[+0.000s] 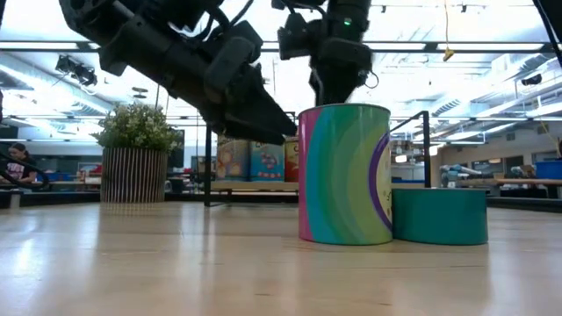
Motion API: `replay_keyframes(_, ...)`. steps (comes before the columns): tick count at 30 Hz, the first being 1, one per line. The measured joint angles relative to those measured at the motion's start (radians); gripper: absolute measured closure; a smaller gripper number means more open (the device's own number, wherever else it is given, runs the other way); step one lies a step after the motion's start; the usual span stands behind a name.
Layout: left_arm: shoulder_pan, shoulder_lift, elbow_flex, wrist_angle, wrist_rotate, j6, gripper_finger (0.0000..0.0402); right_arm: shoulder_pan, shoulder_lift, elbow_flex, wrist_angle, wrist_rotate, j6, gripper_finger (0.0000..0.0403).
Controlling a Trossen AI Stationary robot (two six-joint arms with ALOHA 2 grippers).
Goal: Pick and place cans onto a shelf
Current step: Put the canned mixed vegetables on the shelf
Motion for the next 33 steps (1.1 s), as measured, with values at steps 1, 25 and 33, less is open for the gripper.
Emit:
replay_keyframes(1,0.0,-0.008,0.0,-0.02,0.0,-0.002,0.0098,-0.019,0.0,0.02,-0.001,0.002,-0.015,0.0102)
replay_keyframes(25,-0.032,-0.009,0.0,-0.169,0.019,-0.035,0.0111,-0.331,0.002,0.087,0.077,-0.055,-0.291,0.0101)
replay_keyframes(33,-0.036,-0.009,0.0,-0.159,0.018,-0.039,0.0111,-0.365,0.004,0.043,0.173,-0.137,-0.274,0.0101)
